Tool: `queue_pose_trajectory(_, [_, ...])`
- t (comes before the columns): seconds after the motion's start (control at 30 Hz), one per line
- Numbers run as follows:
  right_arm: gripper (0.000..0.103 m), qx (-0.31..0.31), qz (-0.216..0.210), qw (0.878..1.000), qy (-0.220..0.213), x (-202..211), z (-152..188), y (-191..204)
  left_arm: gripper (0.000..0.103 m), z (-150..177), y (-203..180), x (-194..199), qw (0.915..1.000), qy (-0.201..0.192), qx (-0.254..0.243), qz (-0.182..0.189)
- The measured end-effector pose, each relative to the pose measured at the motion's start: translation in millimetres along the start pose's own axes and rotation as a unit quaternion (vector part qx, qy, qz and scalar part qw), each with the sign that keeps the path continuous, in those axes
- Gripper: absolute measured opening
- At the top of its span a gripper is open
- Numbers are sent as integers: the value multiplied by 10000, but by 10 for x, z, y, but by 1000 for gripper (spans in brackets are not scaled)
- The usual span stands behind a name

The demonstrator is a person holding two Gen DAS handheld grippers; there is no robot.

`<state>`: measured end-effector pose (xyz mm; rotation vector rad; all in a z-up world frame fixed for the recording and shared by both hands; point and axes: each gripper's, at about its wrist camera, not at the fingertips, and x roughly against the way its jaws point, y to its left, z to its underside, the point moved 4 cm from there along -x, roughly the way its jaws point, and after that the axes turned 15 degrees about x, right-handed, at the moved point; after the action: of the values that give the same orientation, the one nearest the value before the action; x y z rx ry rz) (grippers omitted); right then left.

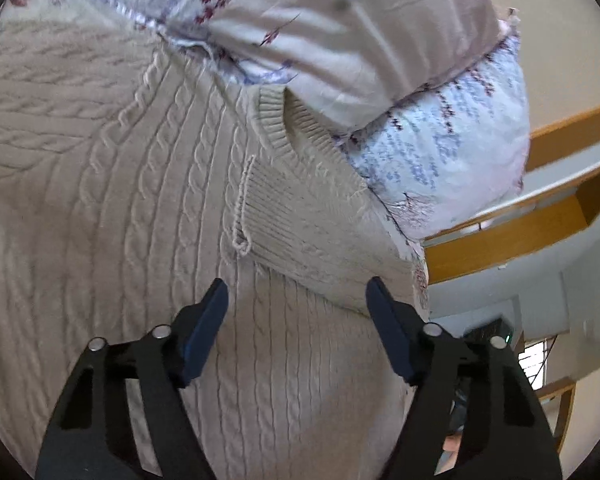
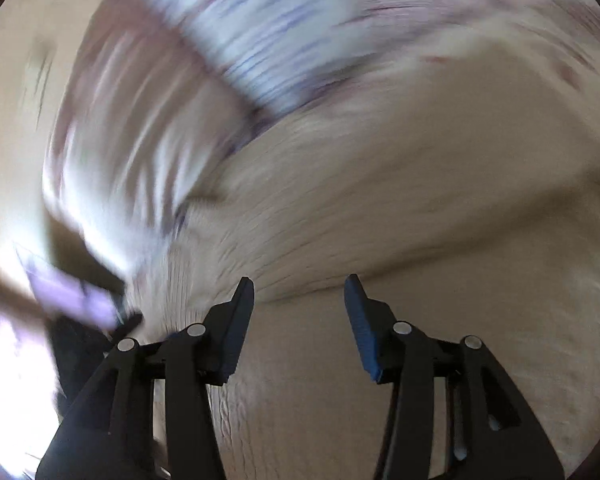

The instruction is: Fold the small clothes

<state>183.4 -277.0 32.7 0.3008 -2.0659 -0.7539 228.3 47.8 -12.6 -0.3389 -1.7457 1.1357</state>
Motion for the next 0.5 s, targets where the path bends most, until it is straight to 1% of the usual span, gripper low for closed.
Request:
queue_pose_trajectory(0.1, [49, -646, 298, 9971, -268, 143, -97, -403, 62, -82, 22, -99, 9998, -58, 132, -114])
queue_pose_trajectory(0.17, [48, -953, 167, 9944, -424, 146, -138, -561, 57, -130, 38, -152, 9995, -104, 216, -211])
queue_pose_trajectory(0.23, [47, -1057, 196, 9926, -567, 176, -178, -622, 49, -175, 46, -198, 9992, -143, 267, -257])
queue_pose_trajectory(0.3, [47, -1006, 361, 9911, -790, 238, -231, -642, 43, -217, 61, -236, 9989, -160, 302, -305])
queue_pose_trajectory(0.37, [45, -1015, 369, 9904, -868, 252, -248, -644, 36, -249, 66, -281, 9988, -145, 349, -324])
queue_pose_trajectory(0.43, [40, -1071, 400, 9892, -917, 263, -251, -675, 25, -267, 38, -344, 9987, -134, 346, -349])
queue_pose_trajectory(0.47, [39, -1093, 416, 9886, -949, 255, -247, -691, 22, -279, 27, -366, 9987, -149, 323, -365])
queue_pose_trajectory(0.5, [37, -1106, 439, 9880, -986, 266, -248, -716, 9, -295, 14, -385, 9988, -170, 282, -366])
